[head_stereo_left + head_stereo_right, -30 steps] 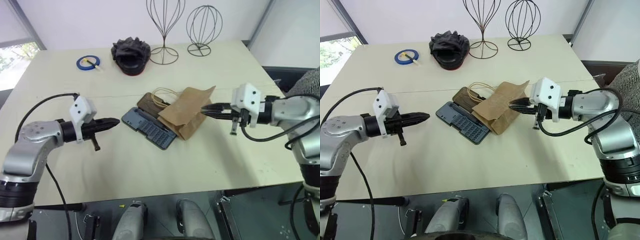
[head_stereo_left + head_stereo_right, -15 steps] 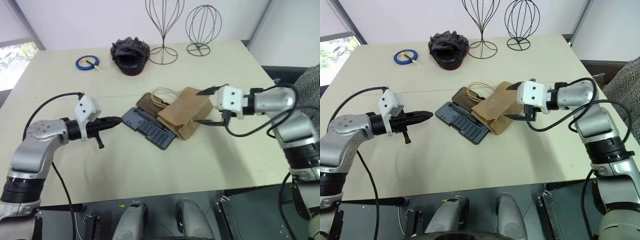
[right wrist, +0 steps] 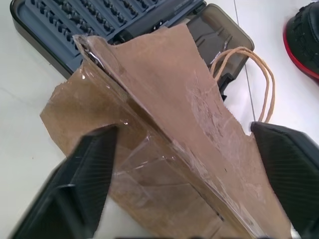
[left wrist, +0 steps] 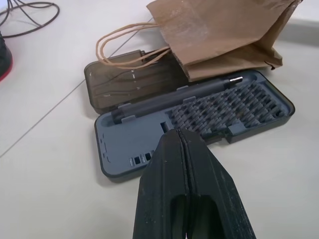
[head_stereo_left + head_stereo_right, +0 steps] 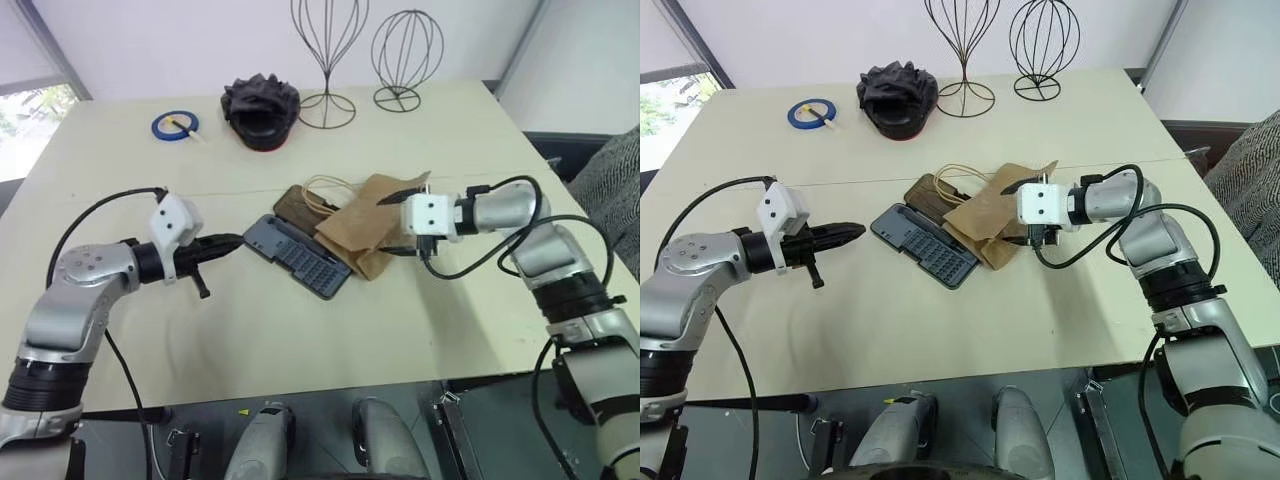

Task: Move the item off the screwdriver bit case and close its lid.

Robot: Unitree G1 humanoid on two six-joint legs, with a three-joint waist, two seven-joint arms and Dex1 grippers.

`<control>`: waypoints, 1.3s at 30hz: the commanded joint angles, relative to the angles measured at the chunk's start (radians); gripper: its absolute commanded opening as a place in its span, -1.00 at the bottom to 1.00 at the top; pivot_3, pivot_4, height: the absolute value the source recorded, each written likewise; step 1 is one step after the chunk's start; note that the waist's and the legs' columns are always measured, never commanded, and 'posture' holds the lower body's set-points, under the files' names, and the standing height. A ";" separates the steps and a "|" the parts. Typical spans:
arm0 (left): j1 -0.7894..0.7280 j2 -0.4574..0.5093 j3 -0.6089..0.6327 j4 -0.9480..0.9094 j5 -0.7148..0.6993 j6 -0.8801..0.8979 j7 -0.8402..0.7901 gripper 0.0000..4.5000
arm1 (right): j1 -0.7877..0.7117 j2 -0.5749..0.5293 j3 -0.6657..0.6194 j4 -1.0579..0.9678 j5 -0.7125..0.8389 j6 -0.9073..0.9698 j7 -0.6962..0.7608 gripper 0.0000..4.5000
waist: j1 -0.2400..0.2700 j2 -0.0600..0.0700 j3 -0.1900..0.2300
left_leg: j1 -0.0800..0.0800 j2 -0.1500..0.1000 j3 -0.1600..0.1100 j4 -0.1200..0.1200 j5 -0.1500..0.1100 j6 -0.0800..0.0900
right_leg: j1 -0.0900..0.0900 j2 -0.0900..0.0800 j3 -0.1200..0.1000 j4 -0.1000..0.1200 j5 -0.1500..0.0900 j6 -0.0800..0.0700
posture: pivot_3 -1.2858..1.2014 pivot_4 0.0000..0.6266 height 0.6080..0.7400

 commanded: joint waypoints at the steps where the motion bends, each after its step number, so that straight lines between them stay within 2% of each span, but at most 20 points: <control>1: 0.001 0.000 0.014 -0.026 0.008 -0.027 0.009 -1.00 | -0.027 0.003 -0.010 -0.006 -0.008 -0.032 -0.001 0.18 | 0.000 0.000 0.000 | 0.000 0.000 0.000 0.000 0.000 0.000 | 0.000 0.000 0.000 0.000 0.000 0.000 | 0.03 -0.52 1.00; 4: 0.000 0.003 0.017 -0.015 0.014 -0.036 0.007 -1.00 | -0.019 0.007 -0.007 -0.011 -0.009 -0.033 0.003 -0.57 | -0.001 0.000 0.000 | 0.000 0.000 0.000 0.000 0.000 0.000 | 0.000 0.000 0.000 0.000 0.000 0.000 | 0.03 -0.52 1.00; 6: -0.002 0.005 0.018 -0.009 0.018 -0.041 0.007 -1.00 | -0.015 0.009 -0.007 -0.012 -0.012 -0.036 0.004 -0.98 | -0.001 0.000 0.000 | 0.000 0.000 0.000 0.000 0.000 0.000 | 0.000 0.000 0.000 0.000 0.000 0.000 | 0.03 -0.52 1.00; 13: -0.009 0.007 0.016 0.007 0.028 -0.052 0.007 -1.00 | 0.008 -0.004 -0.010 -0.022 -0.030 -0.056 -0.001 -0.98 | 0.000 0.000 0.000 | 0.000 0.000 0.000 0.000 0.000 0.000 | 0.000 0.000 0.000 0.000 0.000 0.000 | 0.03 -0.52 1.00; 19: -0.036 -0.004 -0.004 0.026 0.040 -0.060 0.003 -1.00 | -0.092 -0.019 -0.069 0.071 -0.057 -0.040 -0.096 -0.98 | -0.001 0.000 0.000 | 0.000 0.000 0.000 0.000 0.000 0.000 | 0.000 0.000 0.000 0.001 0.000 0.000 | 0.03 -0.52 1.00; 26: -0.055 -0.028 -0.026 0.033 0.050 -0.063 0.008 -1.00 | -0.243 -0.063 -0.062 0.360 -0.216 -0.058 -0.349 -0.98 | 0.001 0.000 0.000 | 0.000 -0.001 0.000 0.000 0.000 0.000 | 0.000 0.000 0.000 0.000 0.000 0.000 | 0.03 -0.52 1.00; 33: -0.058 -0.050 -0.036 0.029 0.058 -0.063 0.014 -1.00 | -0.331 -0.067 -0.003 0.617 -0.380 -0.038 -0.605 -0.98 | -0.003 0.000 0.000 | 0.000 -0.001 0.000 -0.001 0.000 0.000 | 0.000 0.000 0.000 0.000 0.000 0.000 | 0.03 -0.52 1.00; 39: -0.051 -0.056 -0.036 0.023 0.062 -0.063 0.018 -1.00 | -0.392 -0.064 0.048 0.769 -0.467 -0.049 -0.749 -0.98 | -0.004 0.000 0.000 | 0.000 -0.003 0.000 -0.001 0.000 -0.001 | 0.000 0.000 0.000 0.001 0.000 0.000 | 0.03 -0.52 1.00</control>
